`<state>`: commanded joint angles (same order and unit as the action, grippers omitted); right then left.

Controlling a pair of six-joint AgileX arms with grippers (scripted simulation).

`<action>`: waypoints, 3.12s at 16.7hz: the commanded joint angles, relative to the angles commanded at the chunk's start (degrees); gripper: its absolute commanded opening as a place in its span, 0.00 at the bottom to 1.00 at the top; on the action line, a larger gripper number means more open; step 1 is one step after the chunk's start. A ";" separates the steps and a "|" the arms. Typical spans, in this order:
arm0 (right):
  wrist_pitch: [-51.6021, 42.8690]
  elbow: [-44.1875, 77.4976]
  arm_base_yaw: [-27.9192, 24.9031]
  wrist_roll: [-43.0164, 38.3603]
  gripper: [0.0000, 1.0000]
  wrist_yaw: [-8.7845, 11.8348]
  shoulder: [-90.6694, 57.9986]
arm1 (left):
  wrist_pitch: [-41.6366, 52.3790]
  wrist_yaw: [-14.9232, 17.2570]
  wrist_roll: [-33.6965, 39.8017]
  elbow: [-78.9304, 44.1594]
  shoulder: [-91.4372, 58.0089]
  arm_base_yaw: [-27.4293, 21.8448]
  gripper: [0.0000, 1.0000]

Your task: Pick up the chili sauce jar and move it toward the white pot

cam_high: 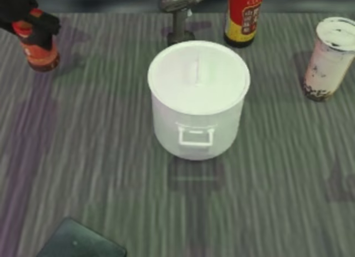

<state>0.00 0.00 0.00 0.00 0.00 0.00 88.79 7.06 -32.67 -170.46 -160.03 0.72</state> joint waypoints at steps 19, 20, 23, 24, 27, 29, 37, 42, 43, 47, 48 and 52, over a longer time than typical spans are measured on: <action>0.00 0.00 0.00 0.00 1.00 0.00 0.00 | -15.26 -0.40 -0.48 56.42 38.94 0.99 0.00; 0.00 0.00 0.00 0.00 1.00 0.00 0.00 | -15.31 -0.43 -0.35 56.48 38.96 0.94 0.00; 0.00 0.00 0.00 0.00 1.00 0.00 0.00 | -16.82 -1.32 3.43 58.26 39.58 -0.68 0.00; 0.00 0.00 0.00 0.00 1.00 0.00 0.00 | -17.74 -1.83 5.78 59.38 39.98 -1.70 0.00; 0.00 0.00 0.00 0.00 1.00 0.00 0.00 | -21.17 -3.82 16.31 64.03 41.44 -5.71 0.00; 0.00 0.00 0.00 0.00 1.00 0.00 0.00 | -23.73 -5.34 25.46 67.92 42.47 -8.88 0.00; 0.00 0.00 0.00 0.00 1.00 0.00 0.00 | -32.38 -10.02 49.31 79.46 46.62 -18.39 0.00; 0.00 0.00 0.00 0.00 1.00 0.00 0.00 | -32.42 -10.01 49.48 79.53 46.46 -18.28 0.00; 0.00 0.00 0.00 0.00 1.00 0.00 0.00 | -32.63 -10.02 49.49 79.68 46.38 -18.25 0.00; 0.00 0.00 0.00 0.00 1.00 0.00 0.00 | -38.01 -10.04 49.31 82.88 44.35 -18.22 0.00; 0.00 0.00 0.00 0.00 1.00 0.00 0.00 | -39.76 -10.01 49.27 83.84 43.71 -18.21 0.00; 0.00 0.00 0.00 0.00 1.00 0.00 0.00 | -42.23 -10.01 49.23 85.21 42.64 -18.19 0.00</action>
<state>0.00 0.00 0.00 0.00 0.00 0.00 46.56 -2.95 16.57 -85.25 -117.39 -17.47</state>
